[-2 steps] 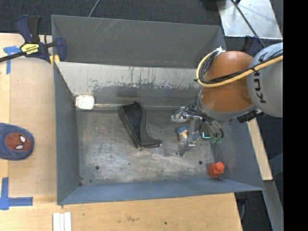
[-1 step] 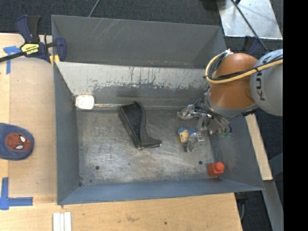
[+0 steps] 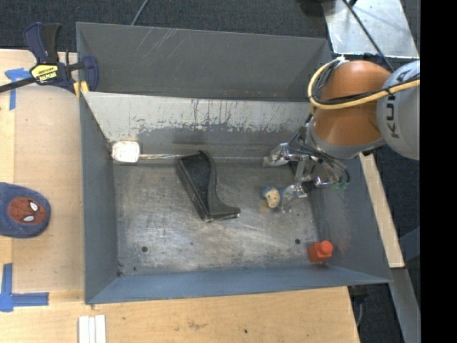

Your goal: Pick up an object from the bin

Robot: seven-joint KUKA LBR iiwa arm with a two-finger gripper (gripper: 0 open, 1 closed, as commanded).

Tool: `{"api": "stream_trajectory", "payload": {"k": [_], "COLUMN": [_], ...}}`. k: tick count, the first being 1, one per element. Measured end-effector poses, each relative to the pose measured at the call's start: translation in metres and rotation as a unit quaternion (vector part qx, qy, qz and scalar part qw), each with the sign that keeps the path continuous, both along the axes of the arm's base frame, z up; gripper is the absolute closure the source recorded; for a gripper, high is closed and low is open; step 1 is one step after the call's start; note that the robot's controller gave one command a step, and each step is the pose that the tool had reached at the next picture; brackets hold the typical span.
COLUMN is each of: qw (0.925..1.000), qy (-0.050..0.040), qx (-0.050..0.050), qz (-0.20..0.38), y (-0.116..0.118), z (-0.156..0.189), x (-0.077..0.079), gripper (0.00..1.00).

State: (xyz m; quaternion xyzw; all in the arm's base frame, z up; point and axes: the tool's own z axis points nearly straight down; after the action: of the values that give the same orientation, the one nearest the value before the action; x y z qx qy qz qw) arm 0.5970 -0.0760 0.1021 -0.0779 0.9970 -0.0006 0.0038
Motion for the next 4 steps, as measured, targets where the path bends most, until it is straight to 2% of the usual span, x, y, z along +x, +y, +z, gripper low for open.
{"api": "stream_trajectory", "payload": {"k": [1, 2, 3, 4], "qw": [0.9999, 0.9989, 0.9989, 0.9989], "qy": [0.0005, 0.0005, 0.0004, -0.0046], "qx": [0.000, 0.001, 0.000, 0.001], "qz": [-0.013, -0.047, -0.047, -0.047], "y": [0.000, -0.007, -0.007, -0.007], "z": [0.012, -0.030, -0.028, -0.025], "x": [0.006, 0.003, 0.005, 0.008], "gripper": [0.00, 0.00, 0.00, 1.00]}}
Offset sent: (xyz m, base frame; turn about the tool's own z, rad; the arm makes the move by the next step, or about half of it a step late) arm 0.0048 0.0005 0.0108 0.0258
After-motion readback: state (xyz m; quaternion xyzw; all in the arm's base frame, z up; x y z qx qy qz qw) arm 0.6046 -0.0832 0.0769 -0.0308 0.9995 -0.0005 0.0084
